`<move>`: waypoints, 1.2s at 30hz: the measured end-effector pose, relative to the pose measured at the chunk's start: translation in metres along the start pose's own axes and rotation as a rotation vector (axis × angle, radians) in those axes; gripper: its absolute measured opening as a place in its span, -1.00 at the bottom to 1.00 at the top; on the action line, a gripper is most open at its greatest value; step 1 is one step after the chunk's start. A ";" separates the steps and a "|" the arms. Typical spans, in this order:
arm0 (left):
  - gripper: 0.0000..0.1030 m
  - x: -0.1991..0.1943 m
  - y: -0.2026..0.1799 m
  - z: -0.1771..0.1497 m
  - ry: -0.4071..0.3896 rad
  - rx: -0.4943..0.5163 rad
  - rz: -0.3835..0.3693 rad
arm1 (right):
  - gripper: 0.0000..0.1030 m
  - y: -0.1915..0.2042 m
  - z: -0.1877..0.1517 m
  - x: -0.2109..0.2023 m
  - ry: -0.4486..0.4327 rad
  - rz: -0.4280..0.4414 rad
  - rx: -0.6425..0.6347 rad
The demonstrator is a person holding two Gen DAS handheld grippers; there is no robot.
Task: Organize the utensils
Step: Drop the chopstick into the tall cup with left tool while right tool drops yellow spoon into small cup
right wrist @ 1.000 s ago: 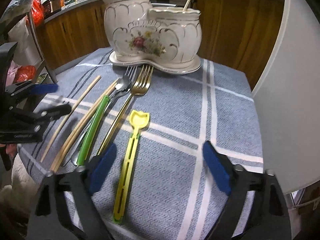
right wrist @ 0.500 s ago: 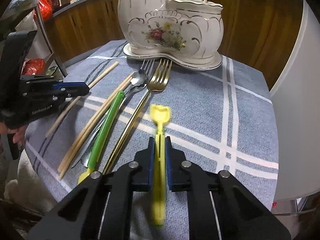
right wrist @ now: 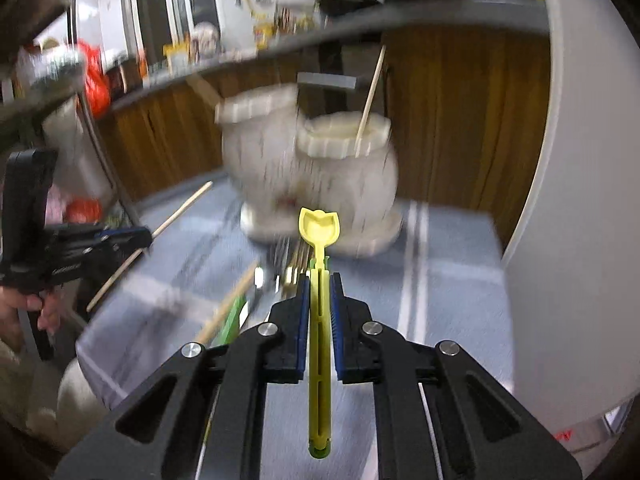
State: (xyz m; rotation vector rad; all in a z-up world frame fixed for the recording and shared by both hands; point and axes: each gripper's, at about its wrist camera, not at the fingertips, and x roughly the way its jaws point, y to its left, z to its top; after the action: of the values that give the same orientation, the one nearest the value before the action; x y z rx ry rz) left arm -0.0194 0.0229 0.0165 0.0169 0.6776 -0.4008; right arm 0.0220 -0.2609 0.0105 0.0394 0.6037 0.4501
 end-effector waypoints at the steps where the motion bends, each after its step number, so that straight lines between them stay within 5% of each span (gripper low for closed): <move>1: -0.88 -0.008 0.002 0.011 -0.054 0.002 -0.004 | -0.81 -0.001 0.010 -0.002 -0.040 0.003 0.012; 10: -0.88 0.001 0.021 0.105 -0.411 -0.102 -0.055 | -0.81 -0.025 0.083 0.030 -0.305 0.083 0.205; 17: -0.88 0.048 0.018 0.148 -0.505 -0.153 -0.121 | -0.81 -0.039 0.106 0.070 -0.391 0.123 0.322; 25: -0.88 0.083 0.024 0.157 -0.528 -0.204 -0.129 | -0.81 -0.045 0.097 0.103 -0.392 0.068 0.349; 36: -0.88 0.082 0.031 0.132 -0.412 -0.096 -0.211 | -0.81 -0.039 0.072 0.094 -0.350 0.056 0.254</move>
State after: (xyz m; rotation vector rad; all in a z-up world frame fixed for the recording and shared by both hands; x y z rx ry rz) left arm 0.1296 0.0035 0.0657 -0.2251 0.2903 -0.5545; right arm 0.1462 -0.2499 0.0130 0.3706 0.3119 0.4065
